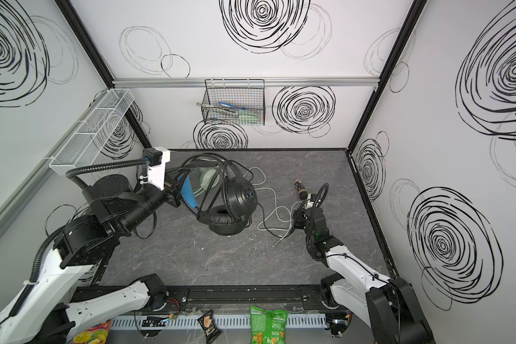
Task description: Wrap the headphones
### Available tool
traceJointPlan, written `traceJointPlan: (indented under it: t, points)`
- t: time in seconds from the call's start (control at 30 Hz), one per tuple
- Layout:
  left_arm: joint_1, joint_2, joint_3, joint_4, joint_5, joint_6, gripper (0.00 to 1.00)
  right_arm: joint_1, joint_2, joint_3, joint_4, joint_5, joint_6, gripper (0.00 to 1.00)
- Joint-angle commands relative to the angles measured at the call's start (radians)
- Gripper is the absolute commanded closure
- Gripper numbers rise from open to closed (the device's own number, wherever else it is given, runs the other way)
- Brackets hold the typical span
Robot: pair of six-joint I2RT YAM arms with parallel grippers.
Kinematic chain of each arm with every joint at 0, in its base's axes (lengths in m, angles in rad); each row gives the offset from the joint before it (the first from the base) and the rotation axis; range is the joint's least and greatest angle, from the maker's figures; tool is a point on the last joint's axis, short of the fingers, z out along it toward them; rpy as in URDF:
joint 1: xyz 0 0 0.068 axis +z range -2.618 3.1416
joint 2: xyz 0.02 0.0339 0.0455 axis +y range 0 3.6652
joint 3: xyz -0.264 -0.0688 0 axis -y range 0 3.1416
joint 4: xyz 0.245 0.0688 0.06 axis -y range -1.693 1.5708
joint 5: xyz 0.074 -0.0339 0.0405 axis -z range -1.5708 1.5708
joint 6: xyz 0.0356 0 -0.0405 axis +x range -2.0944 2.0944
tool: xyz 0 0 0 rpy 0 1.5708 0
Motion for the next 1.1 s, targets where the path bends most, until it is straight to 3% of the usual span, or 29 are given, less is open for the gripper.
traceJointPlan:
  t: [0.0, 0.13, 0.23, 0.33, 0.57, 0.8, 1.07]
  points:
    - [0.014, -0.014, 0.074, 0.125, 0.030, -0.050, 1.00, -0.002, -0.006, 0.034, -0.018, 0.007, 0.025, 0.77]
    - [0.019, 0.003, 0.130, 0.098, 0.017, -0.026, 1.00, -0.003, -0.016, 0.046, -0.055, 0.038, 0.013, 0.75]
    - [0.020, 0.011, 0.159, 0.085, 0.018, -0.018, 1.00, 0.002, -0.044, 0.064, -0.081, -0.005, -0.049, 0.58]
    - [0.022, 0.024, 0.180, 0.075, 0.031, -0.020, 1.00, 0.066, -0.086, 0.087, -0.121, 0.074, -0.091, 0.33]
    - [0.023, 0.034, 0.173, 0.076, 0.037, -0.028, 1.00, 0.121, -0.259, 0.190, -0.230, 0.106, -0.135, 0.11]
    - [0.027, 0.044, 0.195, 0.061, 0.051, -0.020, 1.00, 0.243, -0.341, 0.123, 0.021, -0.238, -0.376, 0.01]
    - [0.029, 0.040, 0.202, 0.043, 0.066, -0.034, 1.00, 0.288, -0.184, 0.097, 0.218, -0.411, -0.393, 0.00]
